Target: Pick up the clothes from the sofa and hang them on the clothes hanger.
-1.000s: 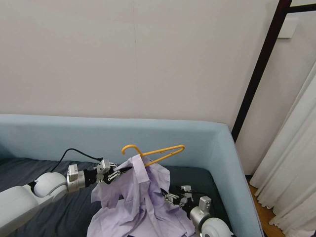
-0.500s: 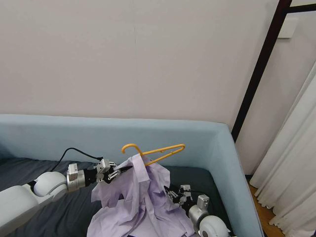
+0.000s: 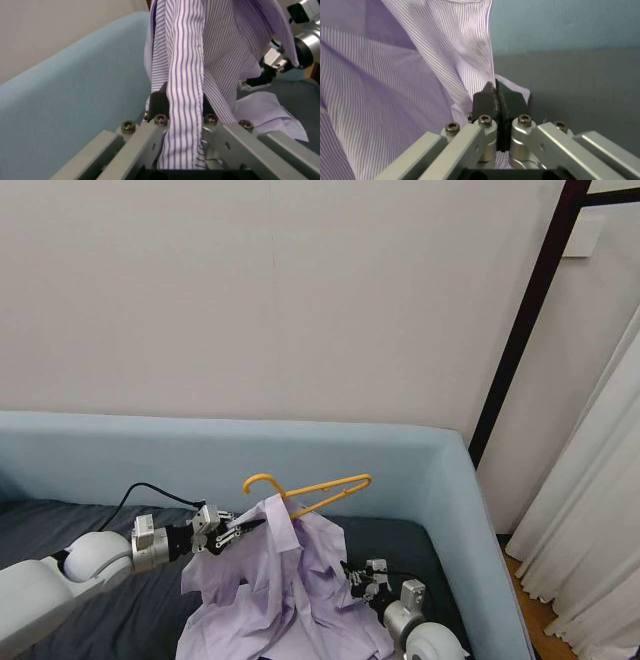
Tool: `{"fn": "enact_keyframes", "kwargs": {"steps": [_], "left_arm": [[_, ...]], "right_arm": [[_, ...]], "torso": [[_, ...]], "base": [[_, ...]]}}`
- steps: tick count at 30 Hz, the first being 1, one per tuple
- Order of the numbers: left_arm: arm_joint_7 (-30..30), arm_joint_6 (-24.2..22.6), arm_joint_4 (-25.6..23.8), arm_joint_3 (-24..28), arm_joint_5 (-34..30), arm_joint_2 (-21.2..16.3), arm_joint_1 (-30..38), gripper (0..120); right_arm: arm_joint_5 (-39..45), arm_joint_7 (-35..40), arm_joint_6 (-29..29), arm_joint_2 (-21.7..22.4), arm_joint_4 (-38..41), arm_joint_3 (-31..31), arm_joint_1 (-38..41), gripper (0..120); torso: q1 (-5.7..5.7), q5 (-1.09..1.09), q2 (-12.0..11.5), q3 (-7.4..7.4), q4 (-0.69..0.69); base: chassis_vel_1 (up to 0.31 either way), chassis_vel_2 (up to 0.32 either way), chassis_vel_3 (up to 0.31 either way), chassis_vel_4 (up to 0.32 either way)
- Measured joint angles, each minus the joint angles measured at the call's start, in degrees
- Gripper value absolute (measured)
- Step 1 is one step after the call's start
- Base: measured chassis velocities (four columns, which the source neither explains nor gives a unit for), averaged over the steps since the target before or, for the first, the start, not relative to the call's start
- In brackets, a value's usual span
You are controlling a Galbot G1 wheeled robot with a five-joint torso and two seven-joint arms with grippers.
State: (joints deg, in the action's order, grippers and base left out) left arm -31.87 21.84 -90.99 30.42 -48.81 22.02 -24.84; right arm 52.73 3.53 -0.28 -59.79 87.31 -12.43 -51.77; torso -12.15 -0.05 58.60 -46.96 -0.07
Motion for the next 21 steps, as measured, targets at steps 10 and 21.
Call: {"fn": "enact_keyframes", "kwargs": {"steps": [10,21], "left_arm": [[-4.1,2.1,-0.7,-0.6,1.3,-0.6,-2.6,1],[-8.6,4.2,0.7,-0.9,6.2,-0.7,-2.8,1]], "right_arm": [[2.7,0.6,-0.5,2.9,-0.2,3.7,3.5,0],[2.5,0.4,-0.2,6.8,2.2,4.8,6.3,0]], "torso": [[0.0,0.0,0.0,0.0,0.01],[0.0,0.01,0.0,0.0,-0.01]], "base": [[0.0,0.0,0.0,0.0],[0.0,0.0,0.0,0.0]]}}
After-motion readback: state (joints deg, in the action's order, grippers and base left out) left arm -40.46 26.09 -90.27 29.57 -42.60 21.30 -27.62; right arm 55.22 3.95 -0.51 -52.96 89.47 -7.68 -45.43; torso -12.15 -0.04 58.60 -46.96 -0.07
